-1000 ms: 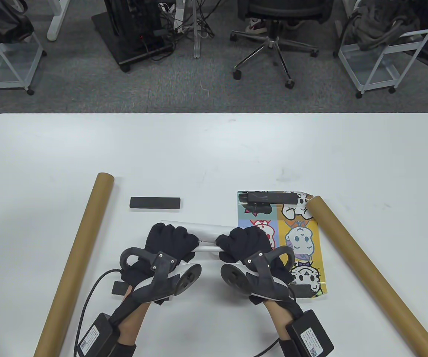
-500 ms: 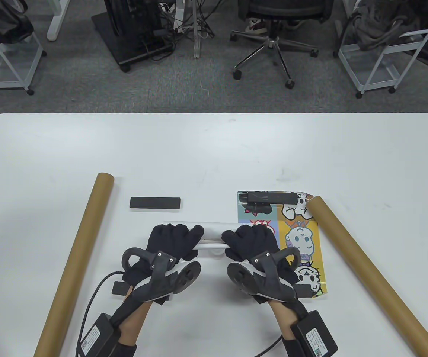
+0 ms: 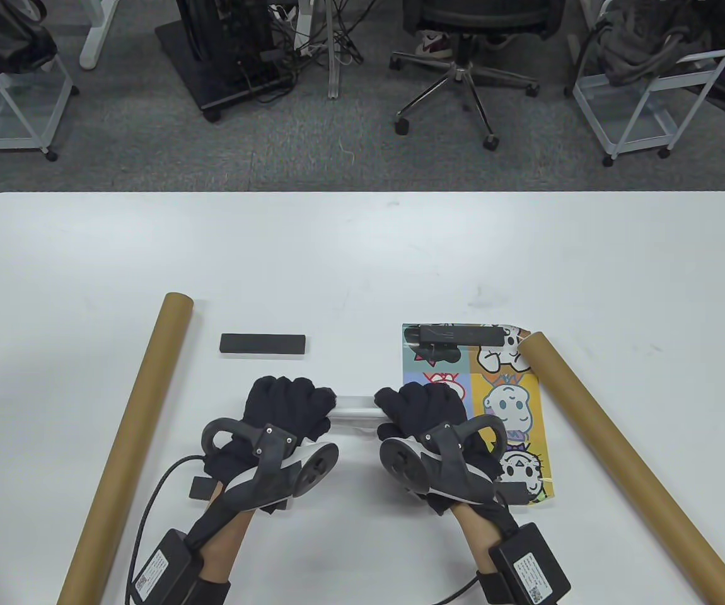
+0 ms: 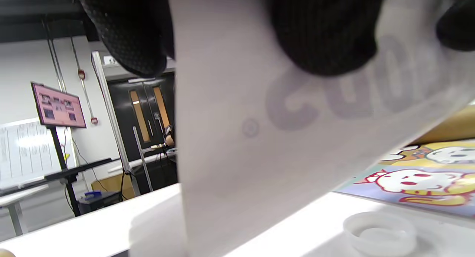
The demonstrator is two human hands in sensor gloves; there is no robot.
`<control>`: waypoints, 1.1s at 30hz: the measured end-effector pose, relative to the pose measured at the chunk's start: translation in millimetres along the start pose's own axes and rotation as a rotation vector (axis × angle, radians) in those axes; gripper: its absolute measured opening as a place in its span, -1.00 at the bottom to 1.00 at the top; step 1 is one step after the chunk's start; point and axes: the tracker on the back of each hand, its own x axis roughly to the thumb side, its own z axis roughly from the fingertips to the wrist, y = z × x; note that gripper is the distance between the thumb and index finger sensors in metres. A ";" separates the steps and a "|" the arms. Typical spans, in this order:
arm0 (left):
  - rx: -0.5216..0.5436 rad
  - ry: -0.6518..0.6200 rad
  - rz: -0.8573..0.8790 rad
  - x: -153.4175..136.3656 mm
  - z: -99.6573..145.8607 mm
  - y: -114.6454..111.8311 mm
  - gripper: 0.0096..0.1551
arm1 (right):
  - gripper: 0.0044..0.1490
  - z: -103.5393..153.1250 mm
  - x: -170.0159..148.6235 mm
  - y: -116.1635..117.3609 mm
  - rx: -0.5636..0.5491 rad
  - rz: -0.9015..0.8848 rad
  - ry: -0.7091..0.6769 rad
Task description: Roll up posters and store in mailing tubes
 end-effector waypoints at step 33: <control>0.017 0.007 0.031 0.0 1.9 -0.8 -0.49 | -0.40 1.6 -7.5 1.4 -0.039 -0.015 0.037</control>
